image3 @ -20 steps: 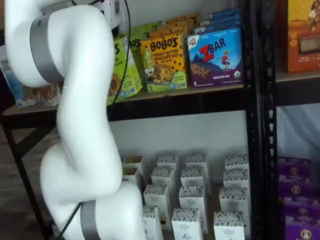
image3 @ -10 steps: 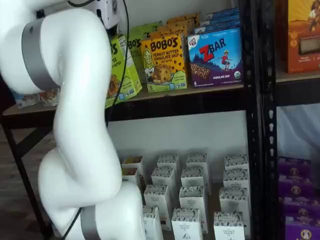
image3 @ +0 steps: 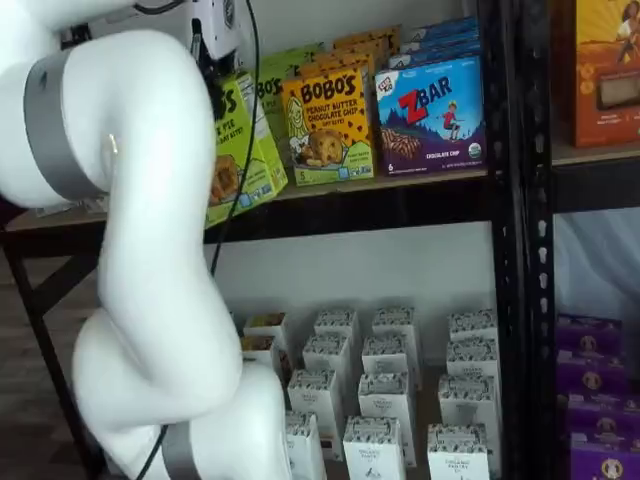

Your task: Pick the green box on the top shelf, the fourth from the left

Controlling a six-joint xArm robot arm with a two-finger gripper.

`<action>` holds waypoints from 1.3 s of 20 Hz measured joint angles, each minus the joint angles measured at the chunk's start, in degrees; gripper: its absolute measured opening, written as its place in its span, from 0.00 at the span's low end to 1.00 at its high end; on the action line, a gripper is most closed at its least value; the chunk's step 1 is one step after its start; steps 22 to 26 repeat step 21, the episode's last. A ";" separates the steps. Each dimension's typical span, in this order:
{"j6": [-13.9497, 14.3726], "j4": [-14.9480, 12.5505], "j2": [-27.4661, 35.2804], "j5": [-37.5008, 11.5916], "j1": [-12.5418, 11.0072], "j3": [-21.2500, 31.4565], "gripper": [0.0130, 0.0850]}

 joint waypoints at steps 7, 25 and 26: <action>-1.34 -1.03 -3.54 -0.01 -0.94 4.30 0.28; -4.75 -0.69 -9.75 -0.98 -4.24 12.16 0.28; -4.75 -0.69 -9.75 -0.98 -4.24 12.16 0.28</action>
